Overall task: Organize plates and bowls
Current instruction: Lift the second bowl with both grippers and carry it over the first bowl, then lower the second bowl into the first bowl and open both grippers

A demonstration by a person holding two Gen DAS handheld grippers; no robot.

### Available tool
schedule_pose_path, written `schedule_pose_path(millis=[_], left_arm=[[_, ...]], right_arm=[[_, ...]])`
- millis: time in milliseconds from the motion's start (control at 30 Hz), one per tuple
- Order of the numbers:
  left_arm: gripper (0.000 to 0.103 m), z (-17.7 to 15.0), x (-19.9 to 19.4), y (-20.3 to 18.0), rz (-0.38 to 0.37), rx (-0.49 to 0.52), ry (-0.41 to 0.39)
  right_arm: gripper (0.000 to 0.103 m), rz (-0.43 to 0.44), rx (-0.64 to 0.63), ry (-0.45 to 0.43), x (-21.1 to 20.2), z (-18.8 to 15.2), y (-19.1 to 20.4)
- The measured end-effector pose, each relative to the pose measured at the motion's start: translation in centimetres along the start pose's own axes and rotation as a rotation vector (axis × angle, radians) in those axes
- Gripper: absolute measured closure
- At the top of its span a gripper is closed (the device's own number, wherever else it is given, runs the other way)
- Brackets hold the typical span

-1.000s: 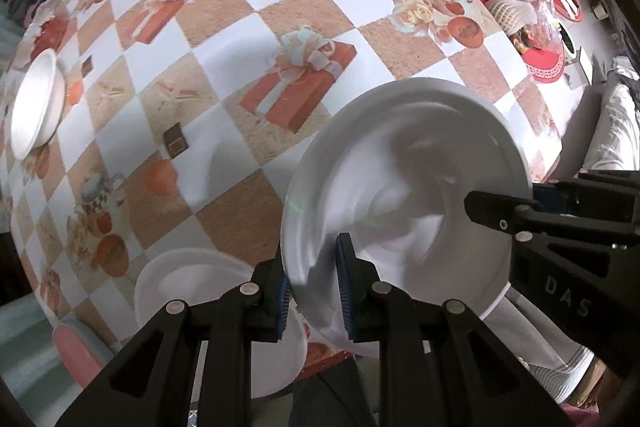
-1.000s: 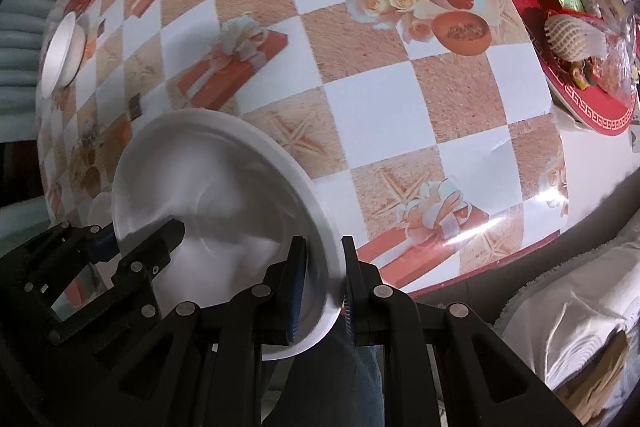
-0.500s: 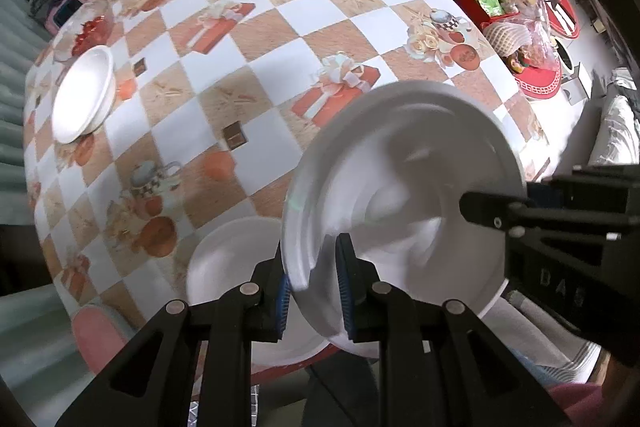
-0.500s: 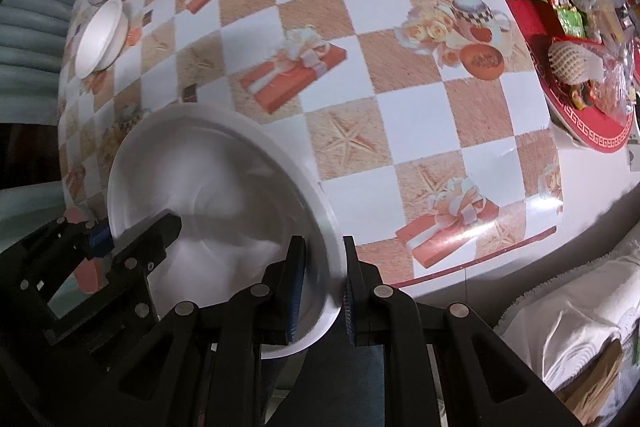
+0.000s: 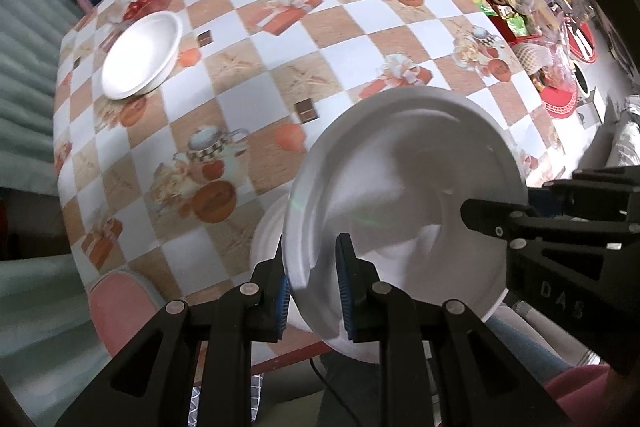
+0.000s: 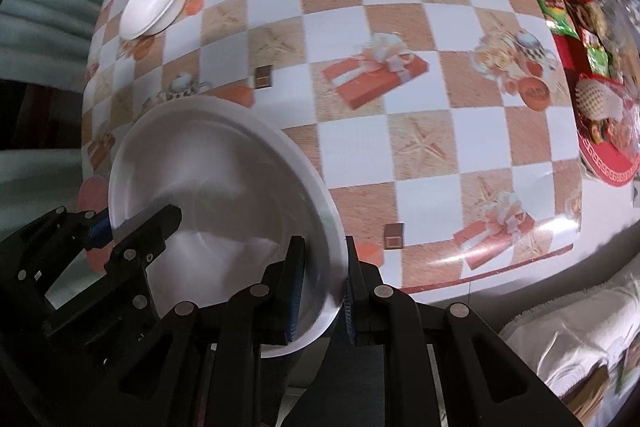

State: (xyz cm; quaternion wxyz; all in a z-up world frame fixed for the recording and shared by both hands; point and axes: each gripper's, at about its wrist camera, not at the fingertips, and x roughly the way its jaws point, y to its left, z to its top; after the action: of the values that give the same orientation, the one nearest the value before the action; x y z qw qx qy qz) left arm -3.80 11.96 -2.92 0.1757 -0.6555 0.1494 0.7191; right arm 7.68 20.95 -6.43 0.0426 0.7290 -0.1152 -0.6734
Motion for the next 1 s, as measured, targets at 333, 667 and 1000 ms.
schedule_pose_path(millis=[333,667,1000], left_arm=[[0.08,-1.8,0.3,2.8,0.013,-0.044,0.018],[0.08,-2.9,0.8,4.2,0.019,-0.057,0.034],[0.08,-3.6,1.3,4.7,0.03,-0.05,0.05]], right_arm=[[0.084,-0.003,-0.076,0.023,1.0,0.0,3.6],[0.084,-0.001,-0.1,0.048,2.1,-0.4,5.3],[0.084,0.007,-0.094,0.06,3.0,-0.6,6.1]])
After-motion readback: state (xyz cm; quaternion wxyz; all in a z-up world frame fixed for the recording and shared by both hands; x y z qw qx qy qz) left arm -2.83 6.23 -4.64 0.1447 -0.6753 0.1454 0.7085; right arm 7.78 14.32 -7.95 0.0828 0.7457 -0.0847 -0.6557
